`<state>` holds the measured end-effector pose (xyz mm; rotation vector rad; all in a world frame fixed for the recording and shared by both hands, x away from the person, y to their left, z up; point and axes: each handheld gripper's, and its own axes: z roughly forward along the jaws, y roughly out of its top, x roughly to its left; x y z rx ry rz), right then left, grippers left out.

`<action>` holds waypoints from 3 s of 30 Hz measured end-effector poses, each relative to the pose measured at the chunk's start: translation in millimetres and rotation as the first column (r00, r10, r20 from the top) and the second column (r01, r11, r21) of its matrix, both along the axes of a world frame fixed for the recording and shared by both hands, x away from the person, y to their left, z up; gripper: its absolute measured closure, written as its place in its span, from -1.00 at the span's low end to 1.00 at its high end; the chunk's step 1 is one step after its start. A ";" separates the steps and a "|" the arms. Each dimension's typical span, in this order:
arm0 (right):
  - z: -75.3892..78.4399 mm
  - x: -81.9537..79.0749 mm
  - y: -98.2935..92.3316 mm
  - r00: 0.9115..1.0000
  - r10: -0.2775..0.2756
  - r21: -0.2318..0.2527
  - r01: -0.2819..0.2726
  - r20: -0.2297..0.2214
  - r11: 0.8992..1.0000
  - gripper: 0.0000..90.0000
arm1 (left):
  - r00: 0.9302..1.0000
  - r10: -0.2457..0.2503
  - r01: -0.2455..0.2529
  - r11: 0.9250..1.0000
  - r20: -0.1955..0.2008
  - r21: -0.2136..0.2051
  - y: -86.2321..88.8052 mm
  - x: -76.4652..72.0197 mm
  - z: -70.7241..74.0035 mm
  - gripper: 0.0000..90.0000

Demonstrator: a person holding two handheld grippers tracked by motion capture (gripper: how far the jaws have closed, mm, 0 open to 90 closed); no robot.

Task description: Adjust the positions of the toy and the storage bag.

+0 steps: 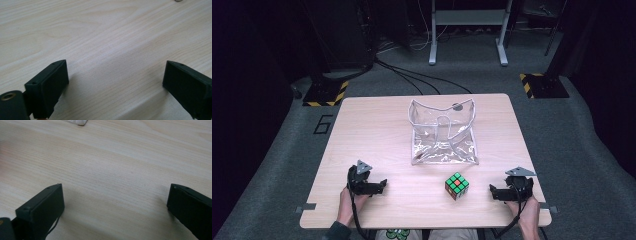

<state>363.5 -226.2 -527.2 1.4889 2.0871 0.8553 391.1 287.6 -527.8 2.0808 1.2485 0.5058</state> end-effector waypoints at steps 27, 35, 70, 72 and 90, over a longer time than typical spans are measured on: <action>45.2 9.1 14.6 0.998 0.063 -0.005 -0.063 -0.008 0.998 -0.93 | 0.998 -0.047 0.044 0.994 -0.029 -0.097 -0.1 15.9 33.6 -0.91; 67.0 16.3 23.0 0.995 0.096 -0.020 -0.096 0.013 0.995 -0.93 | 0.998 -0.067 0.065 0.992 -0.014 -0.108 -8.5 23.7 50.2 -0.89; 128.3 54.1 55.9 0.977 0.208 0.017 -0.209 0.045 0.978 -0.92 | 0.988 -0.154 0.155 0.972 0.017 -0.175 -32.6 71.7 112.9 -0.85; 133.3 57.5 58.1 0.976 0.211 0.012 -0.212 0.049 0.977 -0.91 | 0.987 -0.161 0.162 0.970 0.021 -0.179 -34.9 74.1 117.6 -0.85; 165.3 91.9 67.7 0.970 0.230 0.035 -0.234 0.080 0.972 -0.88 | 0.981 -0.192 0.196 0.957 0.038 -0.216 -53.0 104.0 151.2 -0.84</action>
